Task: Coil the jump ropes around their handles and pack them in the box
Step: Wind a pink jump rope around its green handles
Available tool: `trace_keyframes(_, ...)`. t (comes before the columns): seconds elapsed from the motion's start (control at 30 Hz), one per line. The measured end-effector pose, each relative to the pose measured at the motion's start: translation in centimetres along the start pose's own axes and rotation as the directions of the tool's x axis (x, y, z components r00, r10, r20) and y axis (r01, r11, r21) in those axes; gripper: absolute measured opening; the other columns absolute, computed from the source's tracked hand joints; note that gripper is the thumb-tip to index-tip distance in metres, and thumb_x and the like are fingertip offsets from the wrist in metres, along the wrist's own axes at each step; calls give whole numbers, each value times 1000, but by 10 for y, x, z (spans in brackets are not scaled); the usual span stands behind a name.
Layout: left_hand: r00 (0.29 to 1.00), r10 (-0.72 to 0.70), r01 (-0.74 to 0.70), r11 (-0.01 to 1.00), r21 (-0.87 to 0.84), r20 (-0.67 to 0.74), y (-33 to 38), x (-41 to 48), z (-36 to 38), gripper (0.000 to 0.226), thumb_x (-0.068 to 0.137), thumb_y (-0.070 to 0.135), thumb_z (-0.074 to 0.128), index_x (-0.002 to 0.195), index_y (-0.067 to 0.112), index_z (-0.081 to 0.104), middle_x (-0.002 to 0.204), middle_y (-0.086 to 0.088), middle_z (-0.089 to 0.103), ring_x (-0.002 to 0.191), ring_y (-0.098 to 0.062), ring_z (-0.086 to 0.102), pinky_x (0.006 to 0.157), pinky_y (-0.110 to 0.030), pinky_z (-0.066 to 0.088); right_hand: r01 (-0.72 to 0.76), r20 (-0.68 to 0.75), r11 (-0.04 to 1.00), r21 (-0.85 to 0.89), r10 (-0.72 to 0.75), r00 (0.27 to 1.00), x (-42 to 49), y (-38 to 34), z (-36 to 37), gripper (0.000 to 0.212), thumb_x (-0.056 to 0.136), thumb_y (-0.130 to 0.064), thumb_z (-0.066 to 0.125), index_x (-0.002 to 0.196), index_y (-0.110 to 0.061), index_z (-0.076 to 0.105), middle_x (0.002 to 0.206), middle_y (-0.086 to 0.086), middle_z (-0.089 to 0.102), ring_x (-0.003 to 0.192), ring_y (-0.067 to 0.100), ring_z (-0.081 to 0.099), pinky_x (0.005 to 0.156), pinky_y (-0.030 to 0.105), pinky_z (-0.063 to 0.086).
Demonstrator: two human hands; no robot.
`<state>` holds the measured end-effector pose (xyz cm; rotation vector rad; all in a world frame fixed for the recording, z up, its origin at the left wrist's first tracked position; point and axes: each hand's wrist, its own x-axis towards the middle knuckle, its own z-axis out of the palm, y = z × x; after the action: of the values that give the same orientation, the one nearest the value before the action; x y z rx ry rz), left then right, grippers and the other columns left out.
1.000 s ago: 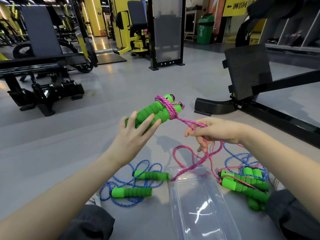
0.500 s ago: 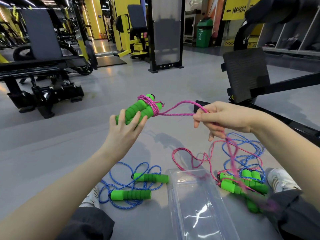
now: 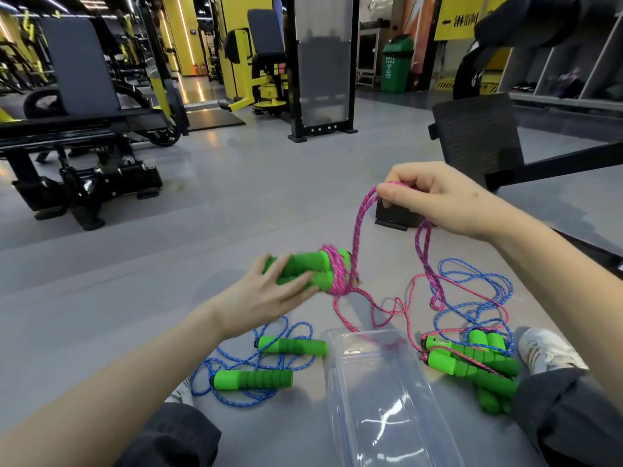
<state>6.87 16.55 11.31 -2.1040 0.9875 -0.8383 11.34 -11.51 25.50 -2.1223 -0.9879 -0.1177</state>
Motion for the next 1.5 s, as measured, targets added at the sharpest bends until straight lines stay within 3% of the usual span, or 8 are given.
trace_keyframes(0.13, 961, 125, -154, 983, -103, -245, 25, 17, -24, 40, 98, 12, 41, 136, 21, 47, 133, 0, 55, 110, -46, 52, 88, -50, 42, -41, -41, 990, 133, 47, 998, 1, 23, 0, 26, 94, -25, 50, 75, -11, 58, 54, -7, 36, 51, 5, 27, 46, 13, 24)
trace_keyframes(0.37, 885, -80, -19, 978, -207, -459, 29, 46, -51, 33, 100, 20, 44, 132, 25, 46, 134, 3, 47, 111, -42, 53, 87, -45, 46, -205, -43, 906, 370, 238, 970, -14, 81, 22, 27, 84, -36, 61, 74, -11, 57, 60, 1, 41, 50, 5, 39, 50, 18, 32)
trace_keyframes(0.47, 867, -256, 170, 958, -230, -428, 18, 51, -45, 34, 103, 12, 31, 133, 22, 43, 136, -1, 44, 112, -42, 48, 86, -44, 43, -302, 25, 905, 300, 309, 951, -24, 103, 43, 35, 83, -33, 64, 88, 1, 60, 76, 17, 63, 70, 25, 62, 71, 32, 53)
trace_keyframes(0.53, 860, -354, 291, 932, -216, -367, 10, 50, -35, 39, 102, 8, 24, 134, 19, 43, 137, -3, 42, 111, -40, 46, 83, -43, 41, -381, 82, 840, 387, 380, 921, -24, 100, 59, 24, 95, -14, 48, 75, -1, 54, 53, 7, 54, 46, 20, 49, 55, 34, 43)
trace_keyframes(0.63, 870, -419, 394, 908, -146, -260, -1, 36, -17, 47, 97, 2, 21, 137, 18, 40, 137, -5, 41, 110, -40, 45, 78, -43, 39, -446, 219, 775, 448, 389, 895, -13, 82, 76, 35, 100, -25, 37, 74, -7, 53, 42, -5, 27, 39, 8, 20, 43, 20, 23)
trace_keyframes(0.83, 921, -372, 374, 928, -12, -112, -8, 16, -2, 57, 92, -2, 8, 133, 14, 45, 128, -10, 57, 99, -45, 57, 71, -45, 44, -506, 336, 805, 308, 406, 850, -5, 59, 70, 33, 100, -27, 38, 77, -10, 52, 41, -7, 28, 36, 8, 20, 40, 19, 27)
trace_keyframes(1.07, 943, -328, 329, 944, 7, 52, -8, 13, -4, 59, 76, 1, 24, 130, 11, 44, 121, -13, 62, 94, -47, 59, 67, -46, 48, -323, 392, 927, -192, 374, 840, -2, 28, 63, 34, 99, -36, 38, 81, -14, 58, 59, 2, 40, 41, 13, 42, 42, 16, 37)
trace_keyframes(1.5, 956, -262, 265, 964, -5, 128, -22, -13, 6, 75, 59, -5, 45, 132, 12, 41, 122, -10, 44, 91, -45, 56, 63, -43, 46, 68, 331, 943, -326, 47, 942, 2, -6, 35, 37, 92, -36, 52, 62, -16, 52, 48, -6, 36, 45, 6, 37, 46, 17, 30)
